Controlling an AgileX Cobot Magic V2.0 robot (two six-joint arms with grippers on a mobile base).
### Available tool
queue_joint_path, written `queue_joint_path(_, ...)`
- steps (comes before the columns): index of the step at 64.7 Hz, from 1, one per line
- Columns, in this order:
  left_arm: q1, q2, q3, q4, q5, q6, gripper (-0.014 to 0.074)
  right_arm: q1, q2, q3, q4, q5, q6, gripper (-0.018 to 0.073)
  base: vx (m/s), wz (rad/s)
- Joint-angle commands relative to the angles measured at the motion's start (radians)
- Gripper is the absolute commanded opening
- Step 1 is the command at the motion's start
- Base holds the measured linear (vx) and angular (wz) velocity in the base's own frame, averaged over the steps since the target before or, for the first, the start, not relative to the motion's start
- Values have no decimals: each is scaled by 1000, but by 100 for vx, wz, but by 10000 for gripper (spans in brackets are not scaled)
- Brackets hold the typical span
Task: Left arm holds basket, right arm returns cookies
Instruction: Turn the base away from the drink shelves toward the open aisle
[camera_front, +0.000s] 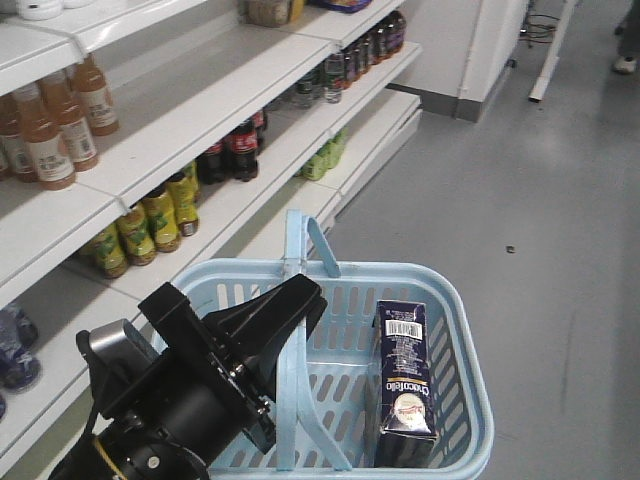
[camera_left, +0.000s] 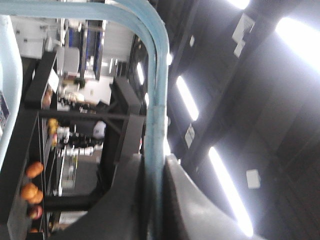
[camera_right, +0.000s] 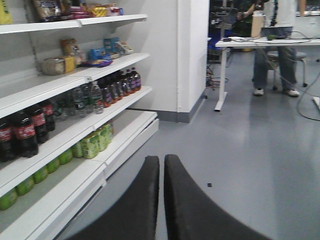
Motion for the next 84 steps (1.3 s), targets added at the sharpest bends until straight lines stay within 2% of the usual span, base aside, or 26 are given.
queue_joint_path(1, -3, -34, -25, 33, -249, -3, -3, -5, -6, 18, -5, -68, -7, -6, 0, -62)
queue_joint_path(40, -3, -34, -25, 33, -249, -3, -3, -5, -6, 18, -5, -68, -7, -6, 0, -47)
queue_joint_path(84, -3, -34, -25, 33, -249, -3, -3, -5, -6, 18, -5, -68, -7, -6, 3, -14)
